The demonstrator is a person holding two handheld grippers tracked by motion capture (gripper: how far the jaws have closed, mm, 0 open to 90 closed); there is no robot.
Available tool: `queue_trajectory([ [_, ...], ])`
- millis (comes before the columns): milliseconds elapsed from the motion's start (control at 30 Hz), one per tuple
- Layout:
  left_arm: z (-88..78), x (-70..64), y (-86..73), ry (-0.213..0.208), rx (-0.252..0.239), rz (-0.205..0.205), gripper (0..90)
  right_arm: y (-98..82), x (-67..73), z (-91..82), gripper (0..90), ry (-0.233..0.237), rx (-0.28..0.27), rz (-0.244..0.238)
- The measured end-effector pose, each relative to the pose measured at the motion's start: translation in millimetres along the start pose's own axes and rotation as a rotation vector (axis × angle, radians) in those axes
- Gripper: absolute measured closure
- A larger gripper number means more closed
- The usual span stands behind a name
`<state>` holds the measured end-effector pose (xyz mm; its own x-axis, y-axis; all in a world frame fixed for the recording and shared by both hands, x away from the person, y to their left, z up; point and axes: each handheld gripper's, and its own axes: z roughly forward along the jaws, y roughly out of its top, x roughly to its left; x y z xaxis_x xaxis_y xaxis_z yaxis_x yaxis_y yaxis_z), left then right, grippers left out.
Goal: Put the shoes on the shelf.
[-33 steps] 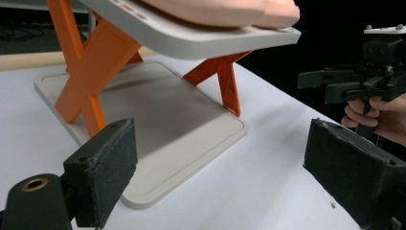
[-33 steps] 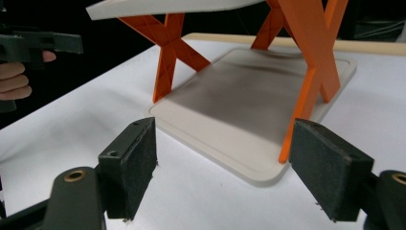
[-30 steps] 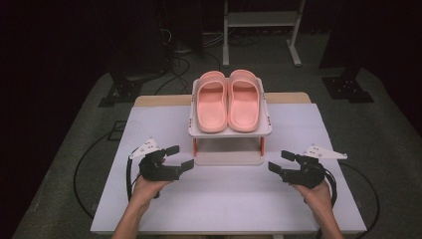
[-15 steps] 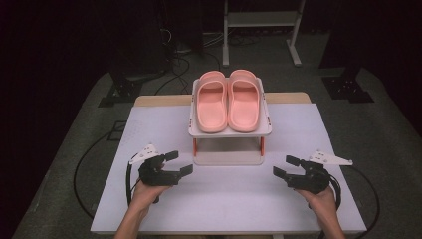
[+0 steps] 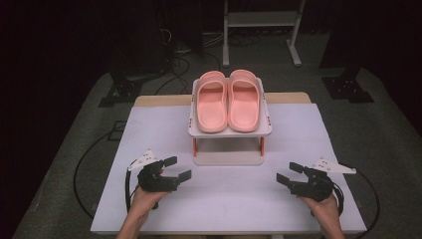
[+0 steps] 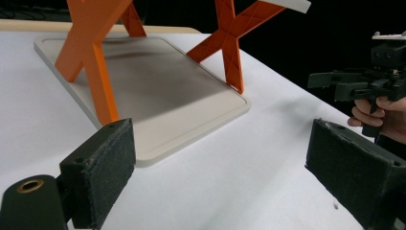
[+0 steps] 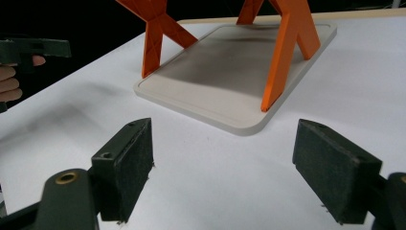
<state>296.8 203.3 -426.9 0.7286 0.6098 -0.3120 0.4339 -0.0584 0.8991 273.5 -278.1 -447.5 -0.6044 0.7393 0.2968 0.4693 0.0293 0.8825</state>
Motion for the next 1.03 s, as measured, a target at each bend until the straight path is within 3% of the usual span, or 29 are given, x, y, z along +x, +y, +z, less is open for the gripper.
queue_trajectory([
  [767,-21.6,-10.1,-40.1,0.022,-0.004,-0.033,8.5,-34.7,2.4,-25.3,18.3,-0.015,-0.013,0.012],
  [1033,-26.0,-6.9,-52.4,0.035,0.007,-0.058,8.5,-51.4,4.2,-38.2,17.2,-0.016,-0.028,0.029],
])
